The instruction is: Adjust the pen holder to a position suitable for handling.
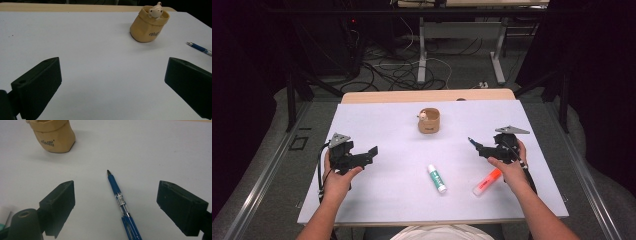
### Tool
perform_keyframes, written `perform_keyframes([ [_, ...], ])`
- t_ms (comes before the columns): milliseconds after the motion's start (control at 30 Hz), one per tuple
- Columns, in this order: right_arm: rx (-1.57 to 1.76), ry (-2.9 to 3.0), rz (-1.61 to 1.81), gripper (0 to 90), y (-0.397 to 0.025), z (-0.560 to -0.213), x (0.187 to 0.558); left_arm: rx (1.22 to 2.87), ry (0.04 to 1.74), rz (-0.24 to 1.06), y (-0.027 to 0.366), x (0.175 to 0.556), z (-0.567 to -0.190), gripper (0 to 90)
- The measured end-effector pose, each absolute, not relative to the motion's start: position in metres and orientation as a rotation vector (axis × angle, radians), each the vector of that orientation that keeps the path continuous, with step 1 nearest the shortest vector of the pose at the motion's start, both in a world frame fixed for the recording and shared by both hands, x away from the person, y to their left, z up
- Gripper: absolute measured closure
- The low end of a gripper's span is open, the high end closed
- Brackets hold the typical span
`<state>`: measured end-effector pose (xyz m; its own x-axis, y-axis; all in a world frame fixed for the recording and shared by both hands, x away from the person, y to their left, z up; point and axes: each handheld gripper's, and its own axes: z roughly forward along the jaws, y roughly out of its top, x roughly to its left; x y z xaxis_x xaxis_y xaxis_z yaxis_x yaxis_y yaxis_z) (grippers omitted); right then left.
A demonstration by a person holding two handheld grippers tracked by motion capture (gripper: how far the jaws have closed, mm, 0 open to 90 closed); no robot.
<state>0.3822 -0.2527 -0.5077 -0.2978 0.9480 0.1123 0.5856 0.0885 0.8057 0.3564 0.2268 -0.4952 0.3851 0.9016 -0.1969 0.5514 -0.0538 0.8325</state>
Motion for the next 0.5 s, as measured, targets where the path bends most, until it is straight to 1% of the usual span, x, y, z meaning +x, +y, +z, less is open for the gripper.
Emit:
perform_keyframes([
  [267,1.533,1.952,1.101,15.2,-0.2521,-0.5101,0.3853,1.736,1.299,0.478,0.2265,0.3561,-0.4964,0.8],
  [500,1.602,1.965,1.158,16.2,-0.2456,-0.5022,0.3917,1.735,1.3,0.497,0.2277,0.3532,-0.4942,0.8],
])
